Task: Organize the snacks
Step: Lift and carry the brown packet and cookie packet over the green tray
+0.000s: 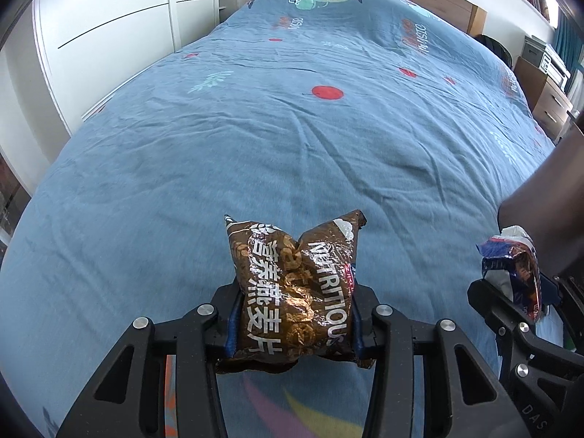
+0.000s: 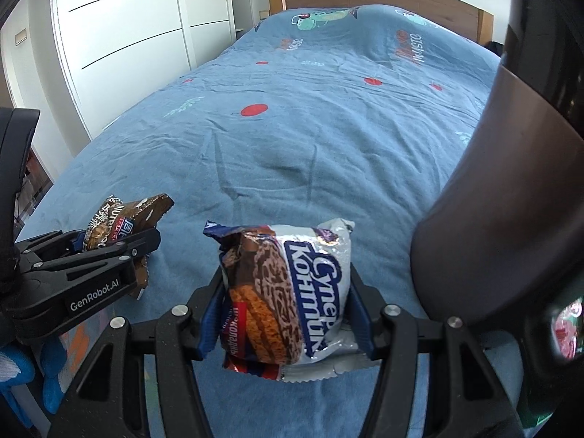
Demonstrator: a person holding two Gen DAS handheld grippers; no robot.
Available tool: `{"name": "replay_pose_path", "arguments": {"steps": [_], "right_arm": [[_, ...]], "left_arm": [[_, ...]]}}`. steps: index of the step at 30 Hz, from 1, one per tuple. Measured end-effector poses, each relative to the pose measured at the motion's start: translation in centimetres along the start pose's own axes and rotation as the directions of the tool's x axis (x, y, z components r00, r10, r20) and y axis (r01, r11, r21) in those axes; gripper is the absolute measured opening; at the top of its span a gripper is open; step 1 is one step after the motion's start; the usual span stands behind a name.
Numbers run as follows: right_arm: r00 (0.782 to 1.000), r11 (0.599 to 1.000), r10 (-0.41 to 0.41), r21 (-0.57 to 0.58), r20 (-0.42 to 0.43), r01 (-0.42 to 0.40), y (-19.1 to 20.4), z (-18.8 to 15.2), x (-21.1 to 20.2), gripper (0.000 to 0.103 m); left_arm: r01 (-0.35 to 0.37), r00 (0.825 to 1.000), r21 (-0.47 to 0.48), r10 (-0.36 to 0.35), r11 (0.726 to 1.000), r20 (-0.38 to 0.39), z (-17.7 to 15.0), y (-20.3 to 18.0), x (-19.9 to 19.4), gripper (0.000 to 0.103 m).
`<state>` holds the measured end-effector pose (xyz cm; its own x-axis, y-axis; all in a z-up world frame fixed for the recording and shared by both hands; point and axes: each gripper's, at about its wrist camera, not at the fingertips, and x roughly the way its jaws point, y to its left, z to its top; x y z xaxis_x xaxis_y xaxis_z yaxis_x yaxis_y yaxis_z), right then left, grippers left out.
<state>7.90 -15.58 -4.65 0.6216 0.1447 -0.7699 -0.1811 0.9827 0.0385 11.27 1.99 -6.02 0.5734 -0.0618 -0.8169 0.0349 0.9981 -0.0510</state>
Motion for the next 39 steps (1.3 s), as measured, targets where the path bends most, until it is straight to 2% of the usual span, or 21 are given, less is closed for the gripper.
{"name": "replay_pose_path", "arguments": {"steps": [22, 39], "right_arm": [[1.0, 1.0, -0.02, 0.0, -0.01, 0.02, 0.9, -3.9, -4.9, 0.103], [0.998, 0.997, -0.057, 0.045, -0.029, 0.058, -1.2, -7.2, -8.0, 0.103]], "left_arm": [[0.001, 1.0, 0.041, 0.0, 0.999, -0.009, -4.8, -1.7, -4.8, 0.039], [0.007, 0.999, 0.099, -0.003, 0.995, -0.033, -8.1, -4.8, -7.0, 0.039]]}}
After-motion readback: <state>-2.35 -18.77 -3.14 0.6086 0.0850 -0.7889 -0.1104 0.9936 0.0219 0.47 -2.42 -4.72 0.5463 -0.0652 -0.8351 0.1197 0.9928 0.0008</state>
